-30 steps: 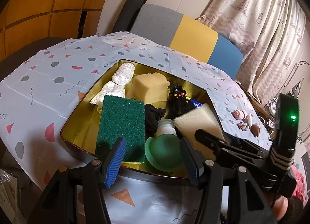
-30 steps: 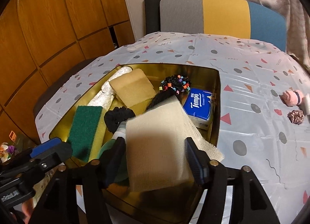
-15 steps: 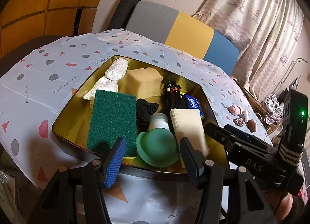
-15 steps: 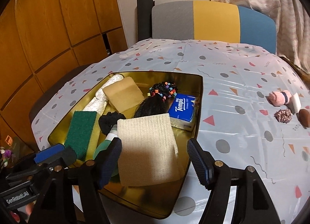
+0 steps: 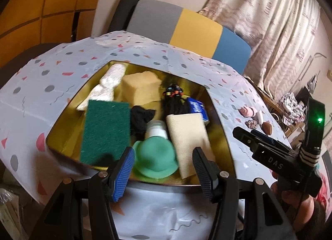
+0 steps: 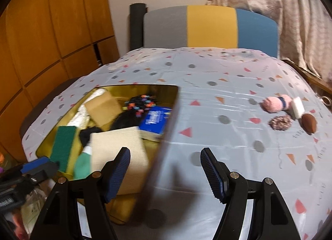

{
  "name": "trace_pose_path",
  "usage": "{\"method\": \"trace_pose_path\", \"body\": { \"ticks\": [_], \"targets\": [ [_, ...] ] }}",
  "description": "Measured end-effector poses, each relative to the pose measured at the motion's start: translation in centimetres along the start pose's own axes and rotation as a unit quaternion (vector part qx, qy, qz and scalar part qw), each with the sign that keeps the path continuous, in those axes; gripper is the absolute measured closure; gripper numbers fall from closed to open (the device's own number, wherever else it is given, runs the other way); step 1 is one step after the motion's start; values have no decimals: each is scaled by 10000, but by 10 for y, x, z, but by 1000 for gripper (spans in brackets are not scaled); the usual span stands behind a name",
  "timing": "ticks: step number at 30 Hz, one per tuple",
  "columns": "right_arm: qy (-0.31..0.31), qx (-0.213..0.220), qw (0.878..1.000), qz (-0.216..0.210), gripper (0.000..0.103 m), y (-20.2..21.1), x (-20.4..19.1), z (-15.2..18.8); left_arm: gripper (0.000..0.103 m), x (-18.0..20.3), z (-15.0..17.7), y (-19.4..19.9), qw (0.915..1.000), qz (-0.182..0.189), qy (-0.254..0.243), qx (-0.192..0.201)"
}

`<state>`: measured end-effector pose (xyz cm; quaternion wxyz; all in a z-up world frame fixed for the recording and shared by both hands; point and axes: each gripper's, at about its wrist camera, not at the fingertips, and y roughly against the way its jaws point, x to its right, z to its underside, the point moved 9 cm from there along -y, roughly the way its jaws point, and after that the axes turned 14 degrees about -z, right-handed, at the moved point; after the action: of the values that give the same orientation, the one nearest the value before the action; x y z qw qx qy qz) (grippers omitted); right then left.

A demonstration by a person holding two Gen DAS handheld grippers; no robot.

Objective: Organize rigid objects
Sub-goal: 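Withdraw both tools from the tray toward the remaining items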

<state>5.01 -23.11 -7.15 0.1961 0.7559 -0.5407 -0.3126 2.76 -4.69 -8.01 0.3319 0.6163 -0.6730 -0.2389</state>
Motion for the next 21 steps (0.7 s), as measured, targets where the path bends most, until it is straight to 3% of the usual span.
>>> {"method": "trace_pose_path", "body": {
  "ticks": [10, 18, 21],
  "targets": [
    [-698, 257, 9950, 663, 30, 45, 114, 13, 44, 91, -21, 6, 9959, 375, -814, 117],
    [-1193, 412, 9820, 1404, 30, 88, 214, 36, 44, 178, -19, -5, 9865, 746, -1454, -75],
    [-1263, 473, 9759, 1714, 30, 99, 247, 40, 38, 207, -19, -16, 9829, 773, -1660, -196]
  ]
}}
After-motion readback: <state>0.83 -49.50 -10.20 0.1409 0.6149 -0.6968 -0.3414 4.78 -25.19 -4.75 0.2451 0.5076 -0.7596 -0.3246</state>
